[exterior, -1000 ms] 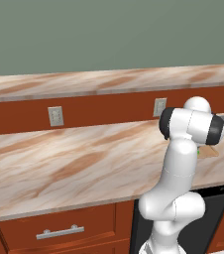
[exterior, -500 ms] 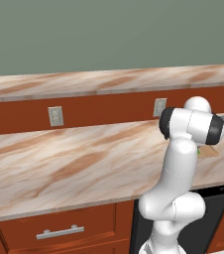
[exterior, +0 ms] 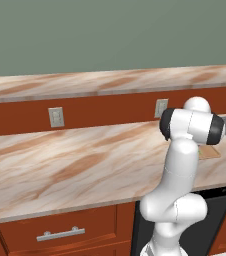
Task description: Pick up the sponge from the counter and clean the cutting board by briefly scrubbing or pressing down on the cutting board. Once finished, release the sponge.
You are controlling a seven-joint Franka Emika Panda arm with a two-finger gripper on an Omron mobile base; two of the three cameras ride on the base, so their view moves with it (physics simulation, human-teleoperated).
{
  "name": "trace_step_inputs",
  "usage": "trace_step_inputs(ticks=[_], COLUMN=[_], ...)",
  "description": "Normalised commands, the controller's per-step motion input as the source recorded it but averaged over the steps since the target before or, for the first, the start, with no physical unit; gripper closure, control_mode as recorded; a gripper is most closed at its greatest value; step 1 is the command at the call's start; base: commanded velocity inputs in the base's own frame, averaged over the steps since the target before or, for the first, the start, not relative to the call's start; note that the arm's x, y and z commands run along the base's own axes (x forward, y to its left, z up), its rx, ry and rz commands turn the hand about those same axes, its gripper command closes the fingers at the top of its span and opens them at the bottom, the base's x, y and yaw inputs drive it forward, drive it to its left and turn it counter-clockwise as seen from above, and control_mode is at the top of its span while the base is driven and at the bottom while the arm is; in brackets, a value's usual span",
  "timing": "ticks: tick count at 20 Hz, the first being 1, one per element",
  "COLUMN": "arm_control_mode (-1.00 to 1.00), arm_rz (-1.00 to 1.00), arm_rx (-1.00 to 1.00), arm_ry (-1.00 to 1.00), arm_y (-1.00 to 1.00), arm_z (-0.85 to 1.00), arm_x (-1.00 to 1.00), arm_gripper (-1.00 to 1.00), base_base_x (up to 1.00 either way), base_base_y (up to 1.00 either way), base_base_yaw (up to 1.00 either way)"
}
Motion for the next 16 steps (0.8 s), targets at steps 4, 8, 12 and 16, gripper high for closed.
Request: trace_step_inputs(ticks=[4, 8, 12, 16], arm_control_mode=[-1.0, -1.0, -1.0, -1.0], arm_rz=[0.0, 0.0, 0.0, 0.0], arm_rx=[-0.02, -0.03, -0.03, -0.03], arm_ry=[-0.03, -0.01, 0.0, 0.0], arm_y=[0.08, 0.0, 0.0, 0.0], arm_z=[0.0, -0.01, -0.08, -0.11], arm_x=[0.27, 0.44, 0.54, 0.57], arm_gripper=[1.0, 1.0, 1.0, 1.0], base_base_x=[0.0, 0.0, 0.0, 0.0], base_base_y=[0.0, 0.0, 0.0, 0.0], base_base_yaw=[0.0, 0.0, 0.0, 0.0])
